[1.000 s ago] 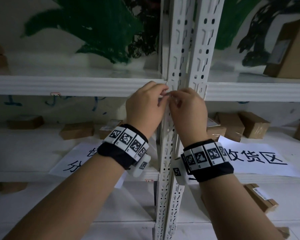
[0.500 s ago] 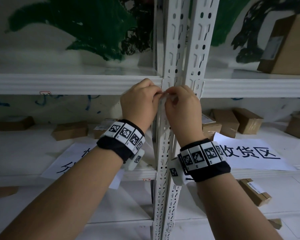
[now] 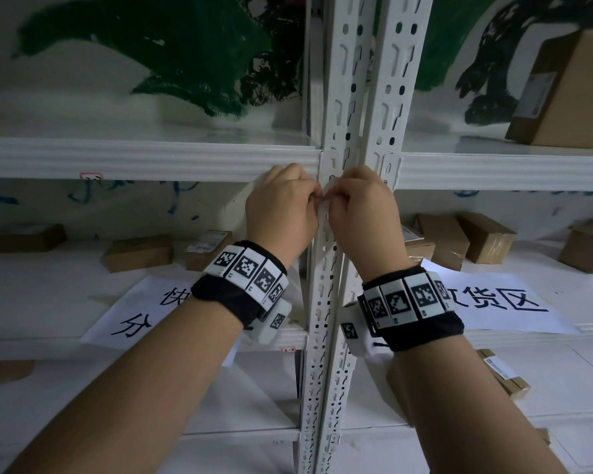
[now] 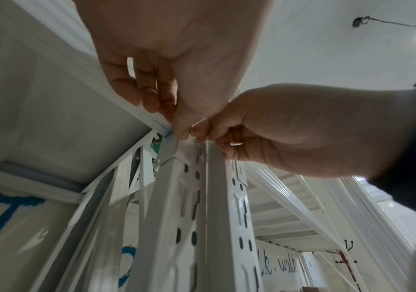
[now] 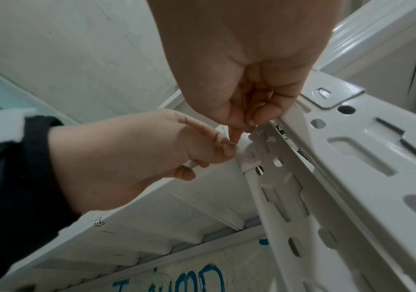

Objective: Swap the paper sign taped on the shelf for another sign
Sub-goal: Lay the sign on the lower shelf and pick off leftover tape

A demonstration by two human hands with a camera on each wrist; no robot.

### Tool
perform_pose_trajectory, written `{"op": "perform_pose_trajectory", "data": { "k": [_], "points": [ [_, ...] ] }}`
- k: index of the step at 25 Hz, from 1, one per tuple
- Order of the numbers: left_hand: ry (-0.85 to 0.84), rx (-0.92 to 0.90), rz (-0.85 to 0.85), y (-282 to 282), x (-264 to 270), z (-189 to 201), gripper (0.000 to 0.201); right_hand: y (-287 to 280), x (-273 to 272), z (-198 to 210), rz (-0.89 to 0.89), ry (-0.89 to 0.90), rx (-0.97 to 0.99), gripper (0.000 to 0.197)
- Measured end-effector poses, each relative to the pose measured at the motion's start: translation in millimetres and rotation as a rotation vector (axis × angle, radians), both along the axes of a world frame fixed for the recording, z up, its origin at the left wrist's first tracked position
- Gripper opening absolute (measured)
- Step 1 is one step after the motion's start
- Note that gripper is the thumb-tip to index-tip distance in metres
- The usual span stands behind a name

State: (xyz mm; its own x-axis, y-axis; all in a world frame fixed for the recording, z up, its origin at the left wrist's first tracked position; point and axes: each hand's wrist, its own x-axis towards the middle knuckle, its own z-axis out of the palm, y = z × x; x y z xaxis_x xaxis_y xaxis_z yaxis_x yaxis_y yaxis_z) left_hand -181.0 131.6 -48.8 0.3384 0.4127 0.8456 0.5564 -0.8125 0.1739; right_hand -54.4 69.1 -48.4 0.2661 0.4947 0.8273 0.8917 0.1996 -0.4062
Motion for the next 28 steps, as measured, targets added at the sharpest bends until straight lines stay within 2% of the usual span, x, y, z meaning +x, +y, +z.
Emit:
{"op": "perform_pose_trajectory", "data": {
  "k": [7, 10, 13, 16, 19, 24, 28],
  "points": [
    [0.061, -0.158, -0.040, -4, -11, -31, 0.013, -14, -5, -5, 0.053, 0.076, -0.014, 0.032],
    [0.126, -0.336, -0.079, -5, -22, -44, 0.010, -15, -4, -8, 0.073, 0.097, -0.022, 0.031],
    [0.206, -0.484, -0.016, -7, -34, -65, 0.013, -13, -4, -12, 0.093, 0.115, -0.020, 0.035],
    [0.197, -0.606, -0.026, 1, -40, -96, 0.012, -11, -6, -19, 0.095, 0.119, -0.023, 0.037],
    [0.193, -0.639, -0.020, 10, -38, -125, 0.006, -9, -6, -28, 0.085, 0.089, -0.045, 0.036],
    [0.146, -0.649, -0.019, 22, -39, -162, 0.023, -2, -14, -41, 0.007, -0.044, -0.063, 0.029],
    [0.104, -0.724, -0.014, 35, -36, -181, 0.022, 2, -19, -43, -0.046, -0.007, -0.093, 0.031]
  ]
}}
